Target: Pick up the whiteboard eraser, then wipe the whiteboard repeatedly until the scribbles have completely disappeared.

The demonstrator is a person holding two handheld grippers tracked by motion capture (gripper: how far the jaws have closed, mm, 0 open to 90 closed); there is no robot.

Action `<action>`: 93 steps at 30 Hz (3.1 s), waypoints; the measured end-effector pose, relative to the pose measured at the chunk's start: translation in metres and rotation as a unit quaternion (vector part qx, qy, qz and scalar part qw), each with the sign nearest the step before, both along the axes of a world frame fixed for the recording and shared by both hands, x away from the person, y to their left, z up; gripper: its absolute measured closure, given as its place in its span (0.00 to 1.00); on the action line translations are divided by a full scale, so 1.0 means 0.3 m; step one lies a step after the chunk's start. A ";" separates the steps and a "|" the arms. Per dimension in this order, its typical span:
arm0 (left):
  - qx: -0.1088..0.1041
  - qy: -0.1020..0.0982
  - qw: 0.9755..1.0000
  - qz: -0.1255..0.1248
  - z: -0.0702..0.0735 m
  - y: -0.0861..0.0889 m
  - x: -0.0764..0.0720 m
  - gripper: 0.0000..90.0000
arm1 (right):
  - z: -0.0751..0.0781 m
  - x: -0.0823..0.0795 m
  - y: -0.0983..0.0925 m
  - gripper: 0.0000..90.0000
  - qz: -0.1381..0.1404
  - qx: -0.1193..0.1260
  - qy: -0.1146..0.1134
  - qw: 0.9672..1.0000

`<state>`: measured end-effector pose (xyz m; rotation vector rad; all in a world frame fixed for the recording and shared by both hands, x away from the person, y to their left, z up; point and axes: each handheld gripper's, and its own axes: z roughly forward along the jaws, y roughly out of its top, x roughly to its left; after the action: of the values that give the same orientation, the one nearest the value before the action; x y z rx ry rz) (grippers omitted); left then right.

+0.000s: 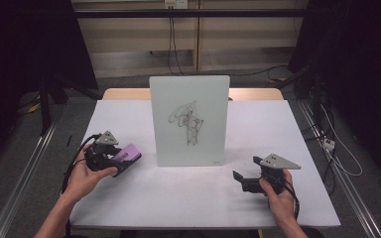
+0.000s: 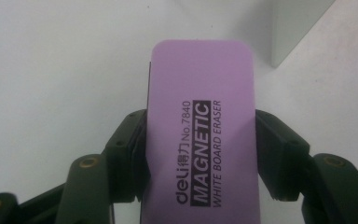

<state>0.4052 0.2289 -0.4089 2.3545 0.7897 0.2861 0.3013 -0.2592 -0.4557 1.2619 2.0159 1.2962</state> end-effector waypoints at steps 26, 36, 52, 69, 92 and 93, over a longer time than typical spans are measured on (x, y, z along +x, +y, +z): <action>-0.088 -0.058 0.994 -0.001 0.082 -0.014 -0.069 0.45 | 0.000 0.003 0.001 0.06 -0.001 0.001 0.001 1.000; -0.103 -0.070 0.992 -0.016 0.126 -0.047 -0.100 0.45 | -0.001 0.013 0.004 0.06 -0.004 0.005 0.004 1.000; -0.119 -0.101 0.987 -0.042 0.209 -0.116 -0.113 0.46 | -0.001 0.010 0.002 0.06 0.002 0.007 0.000 1.000; -0.131 -0.110 0.984 -0.056 0.257 -0.179 -0.099 0.46 | -0.002 0.015 0.006 0.06 0.001 0.007 0.004 1.000; -0.121 -0.140 0.979 -0.083 0.343 -0.355 -0.015 0.46 | 0.001 0.007 0.002 0.06 0.006 0.006 -0.003 1.000; -0.123 -0.142 0.979 -0.081 0.345 -0.360 -0.014 0.46 | 0.001 0.007 0.002 0.06 0.005 0.006 -0.003 1.000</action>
<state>0.4009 0.1208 -0.3054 2.0703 0.4634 0.4186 0.3033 -0.2587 -0.4554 1.2533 2.0163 1.3176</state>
